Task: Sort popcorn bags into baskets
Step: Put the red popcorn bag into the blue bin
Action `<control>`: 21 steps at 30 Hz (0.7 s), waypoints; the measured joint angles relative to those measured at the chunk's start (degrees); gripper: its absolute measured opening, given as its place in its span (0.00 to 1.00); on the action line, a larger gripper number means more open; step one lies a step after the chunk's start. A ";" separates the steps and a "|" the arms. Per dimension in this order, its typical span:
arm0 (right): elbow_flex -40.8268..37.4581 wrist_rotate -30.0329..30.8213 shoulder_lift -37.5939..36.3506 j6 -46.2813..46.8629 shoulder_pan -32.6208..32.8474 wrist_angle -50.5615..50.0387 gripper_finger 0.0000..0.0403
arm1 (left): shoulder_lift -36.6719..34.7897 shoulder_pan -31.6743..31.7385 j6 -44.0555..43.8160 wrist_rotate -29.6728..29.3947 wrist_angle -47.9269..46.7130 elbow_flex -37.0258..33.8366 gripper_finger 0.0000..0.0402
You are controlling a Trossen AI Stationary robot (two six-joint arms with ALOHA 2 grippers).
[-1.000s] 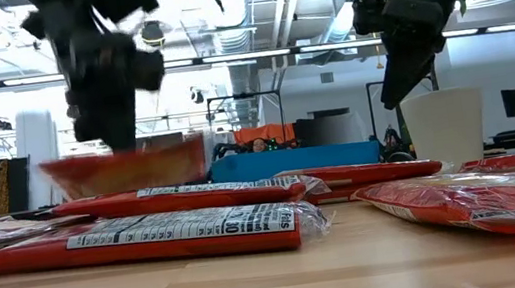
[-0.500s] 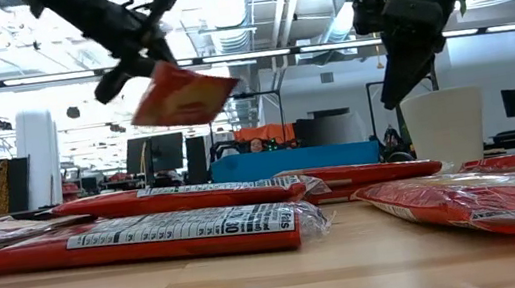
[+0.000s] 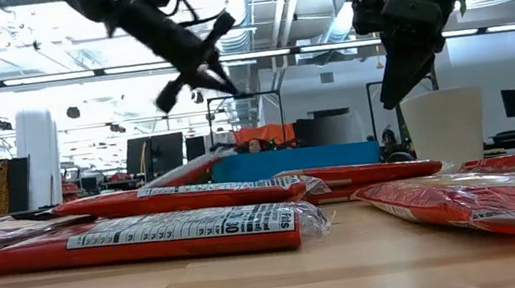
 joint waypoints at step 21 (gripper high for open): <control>-0.20 -0.03 0.00 -0.26 0.50 2.80 0.62 | -25.49 -3.55 37.55 7.70 -64.46 3.79 0.58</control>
